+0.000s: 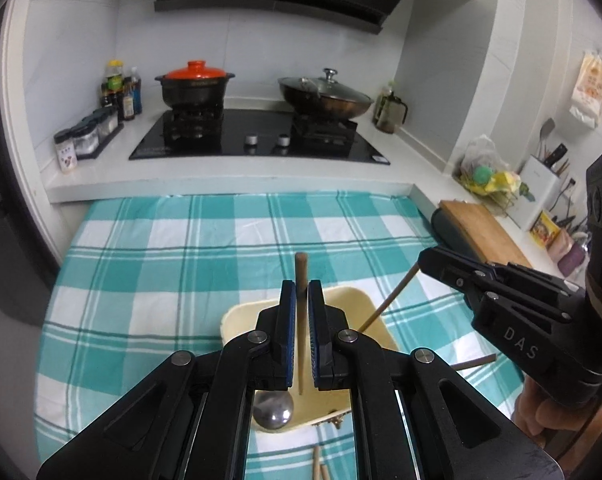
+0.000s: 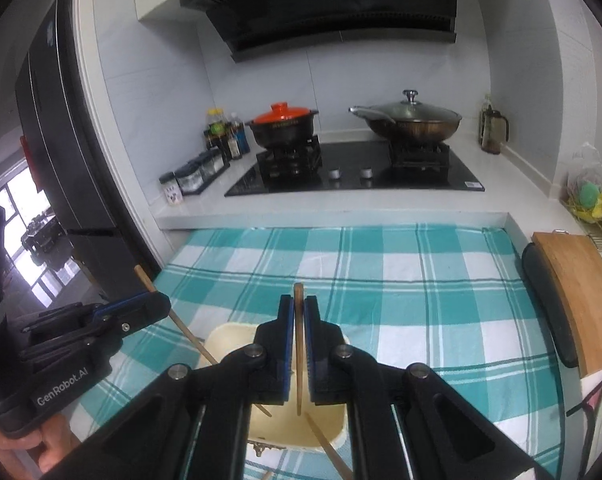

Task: Organize utensils
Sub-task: 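Carry both chopsticks into the cream holder and open both tools, then withdraw both tools from the holder toward the remaining chopsticks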

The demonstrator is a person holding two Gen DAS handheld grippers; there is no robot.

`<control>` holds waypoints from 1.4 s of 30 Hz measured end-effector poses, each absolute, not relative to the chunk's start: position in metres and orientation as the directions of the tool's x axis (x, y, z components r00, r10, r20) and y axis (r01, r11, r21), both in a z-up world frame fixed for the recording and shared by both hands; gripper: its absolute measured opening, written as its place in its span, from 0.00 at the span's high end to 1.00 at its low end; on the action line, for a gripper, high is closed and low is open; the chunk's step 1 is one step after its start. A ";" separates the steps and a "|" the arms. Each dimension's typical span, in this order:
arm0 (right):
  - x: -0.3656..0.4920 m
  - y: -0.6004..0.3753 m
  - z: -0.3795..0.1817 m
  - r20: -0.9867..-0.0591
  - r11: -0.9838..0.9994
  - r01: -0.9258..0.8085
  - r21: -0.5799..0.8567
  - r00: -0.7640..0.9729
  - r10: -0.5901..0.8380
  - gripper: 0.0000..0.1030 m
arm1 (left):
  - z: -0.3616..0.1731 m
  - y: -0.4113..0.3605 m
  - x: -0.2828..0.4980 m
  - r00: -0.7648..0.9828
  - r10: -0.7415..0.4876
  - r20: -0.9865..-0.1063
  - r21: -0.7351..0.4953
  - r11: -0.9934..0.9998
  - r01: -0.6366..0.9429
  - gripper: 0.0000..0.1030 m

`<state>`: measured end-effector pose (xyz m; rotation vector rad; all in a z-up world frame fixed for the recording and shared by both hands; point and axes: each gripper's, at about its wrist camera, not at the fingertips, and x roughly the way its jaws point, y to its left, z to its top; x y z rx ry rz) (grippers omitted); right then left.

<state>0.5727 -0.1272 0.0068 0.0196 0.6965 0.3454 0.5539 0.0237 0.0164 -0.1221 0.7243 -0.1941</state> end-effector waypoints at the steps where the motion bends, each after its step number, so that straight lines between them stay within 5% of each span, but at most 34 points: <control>1: 0.575 -0.126 0.004 -0.637 0.948 -0.295 0.116 0.710 0.299 0.94 | 0.016 0.025 0.553 0.727 -0.217 -0.651 -0.183 0.975 0.127 0.87; 3: 0.574 -0.126 0.005 -0.646 0.955 -0.283 0.091 0.713 0.273 0.92 | 0.023 0.031 0.546 0.737 -0.224 -0.638 -0.202 0.972 0.121 0.62; 5: 0.566 -0.131 0.016 -0.623 0.956 -0.278 0.092 0.733 0.273 0.77 | 0.036 0.040 0.531 0.761 -0.209 -0.614 -0.195 0.975 0.110 0.50; 7: 0.547 -0.139 0.036 -0.568 0.957 -0.276 0.088 0.775 0.275 0.62 | 0.049 0.050 0.510 0.775 -0.200 -0.599 -0.184 0.977 0.110 0.48; 12: 0.478 -0.164 0.083 -0.450 0.949 -0.308 0.061 0.840 0.302 0.59 | 0.057 0.076 0.438 0.774 -0.207 -0.598 -0.154 0.978 0.142 0.23; 19: 0.366 -0.212 0.062 -0.449 0.949 -0.313 0.042 0.843 0.298 0.57 | -0.016 0.089 0.315 0.699 -0.190 -0.690 -0.093 0.980 0.174 0.22; 30: 0.218 -0.261 -0.128 -0.620 0.994 -0.113 -0.004 0.780 0.086 0.57 | -0.141 0.070 0.198 0.664 -0.177 -0.727 -0.234 0.972 0.002 0.22; 35: 0.196 -0.259 -0.169 -0.696 0.993 -0.119 0.022 0.711 0.100 0.57 | -0.152 0.055 0.196 0.643 -0.192 -0.741 -0.242 0.970 0.011 0.22; 42: 0.195 -0.245 -0.168 -0.667 0.989 -0.146 0.031 0.734 0.129 0.57 | -0.151 0.048 0.195 0.650 -0.182 -0.737 -0.225 0.974 0.018 0.22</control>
